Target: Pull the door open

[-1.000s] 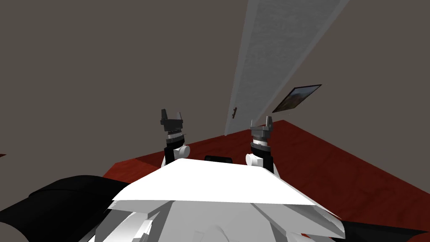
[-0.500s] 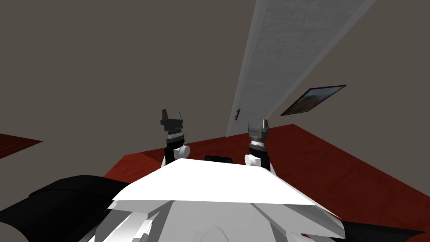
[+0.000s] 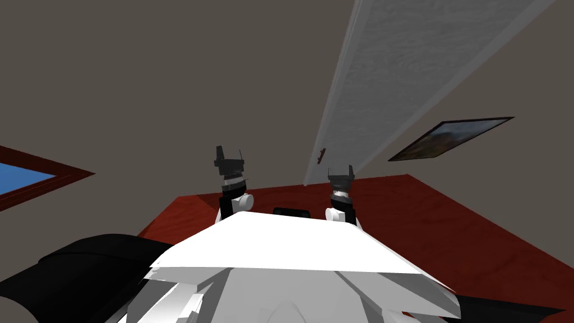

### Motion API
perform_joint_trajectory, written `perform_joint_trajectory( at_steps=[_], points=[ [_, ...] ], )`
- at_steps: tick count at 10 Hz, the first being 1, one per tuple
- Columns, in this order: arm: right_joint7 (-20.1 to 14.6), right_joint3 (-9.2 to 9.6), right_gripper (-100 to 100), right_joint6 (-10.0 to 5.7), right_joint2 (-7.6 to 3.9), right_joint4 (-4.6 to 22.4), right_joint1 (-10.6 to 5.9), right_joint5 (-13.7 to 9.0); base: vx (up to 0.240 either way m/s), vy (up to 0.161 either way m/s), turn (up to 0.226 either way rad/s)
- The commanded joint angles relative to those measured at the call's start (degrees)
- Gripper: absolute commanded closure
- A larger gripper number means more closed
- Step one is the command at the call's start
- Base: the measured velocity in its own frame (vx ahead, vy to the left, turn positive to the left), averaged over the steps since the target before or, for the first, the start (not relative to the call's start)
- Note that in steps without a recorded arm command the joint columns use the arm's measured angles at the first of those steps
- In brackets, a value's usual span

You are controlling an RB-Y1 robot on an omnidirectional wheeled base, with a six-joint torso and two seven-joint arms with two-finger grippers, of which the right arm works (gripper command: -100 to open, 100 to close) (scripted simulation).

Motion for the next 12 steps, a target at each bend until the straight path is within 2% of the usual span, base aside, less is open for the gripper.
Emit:
perform_joint_trajectory(
  at_steps=[1, 2, 4, 5, 9, 10, 12],
  points=[
    [-2.9, -0.06, -100, -0.79, -0.54, 2.6, -0.27, -1.2, 0.078, -0.104, 0.226],
    [-3.4, -0.06, -100, -0.79, -0.54, 2.6, -0.27, -1.2, 0.047, -0.072, 0.074],
    [-6.9, -0.05, -100, -1.97, -1.08, 6.1, -0.71, -2.7, 0.059, -0.077, 0.164],
    [-7.2, -0.05, -100, -1.97, -1.08, 6.1, -0.71, -2.7, 0.039, -0.068, 0.072],
    [-14.5, -0.03, -100, -4.43, -2.03, 13.2, -1.61, -5.9, 0.058, -0.098, 0.191],
    [-15.1, -0.03, -100, -4.43, -2.03, 13.5, -1.61, -5.9, 0.040, -0.085, 0.061],
    [-18.8, -0.02, -100, -5.69, -2.44, 17.0, -2.07, -7.4, 0.021, -0.069, 0.167]
  ],
)
